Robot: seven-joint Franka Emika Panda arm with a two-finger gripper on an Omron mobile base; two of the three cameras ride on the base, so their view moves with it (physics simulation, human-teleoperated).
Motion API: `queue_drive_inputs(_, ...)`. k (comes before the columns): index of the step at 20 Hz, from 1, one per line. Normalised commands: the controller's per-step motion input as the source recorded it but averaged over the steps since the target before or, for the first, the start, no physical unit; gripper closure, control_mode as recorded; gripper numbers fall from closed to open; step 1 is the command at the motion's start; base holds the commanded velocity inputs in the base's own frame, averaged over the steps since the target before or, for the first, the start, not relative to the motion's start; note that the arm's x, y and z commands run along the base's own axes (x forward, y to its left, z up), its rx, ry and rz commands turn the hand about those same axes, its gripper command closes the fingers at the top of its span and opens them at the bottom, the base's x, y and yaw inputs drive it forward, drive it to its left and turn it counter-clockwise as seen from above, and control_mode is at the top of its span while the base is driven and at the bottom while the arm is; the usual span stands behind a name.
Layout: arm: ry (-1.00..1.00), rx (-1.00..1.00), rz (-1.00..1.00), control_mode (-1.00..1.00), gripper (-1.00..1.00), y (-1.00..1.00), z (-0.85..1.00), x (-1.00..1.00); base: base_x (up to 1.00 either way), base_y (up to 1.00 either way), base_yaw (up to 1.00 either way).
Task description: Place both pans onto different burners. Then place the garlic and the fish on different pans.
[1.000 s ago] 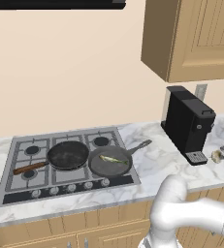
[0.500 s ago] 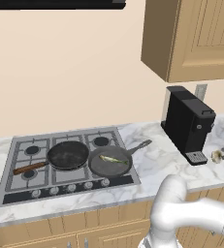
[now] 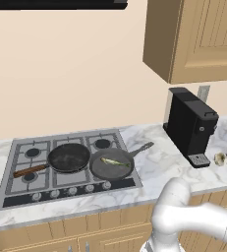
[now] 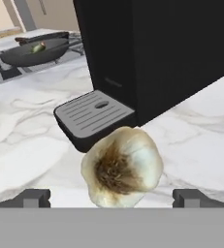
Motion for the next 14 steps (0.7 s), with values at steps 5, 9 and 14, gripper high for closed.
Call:
queue_drive_inputs(5,0.0,0.0,0.0,-1.0,-1.0,0.41,0.0,-0.01,0.0,0.0,0.0)
queue_drive_inputs(9,0.0,0.0,0.0,-1.0,-1.0,0.31,0.0,0.03,0.0,0.0,0.0)
queue_drive_inputs(14,0.0,0.0,0.0,-1.0,-1.0,0.24,0.0,0.02,0.0,0.0,0.0)
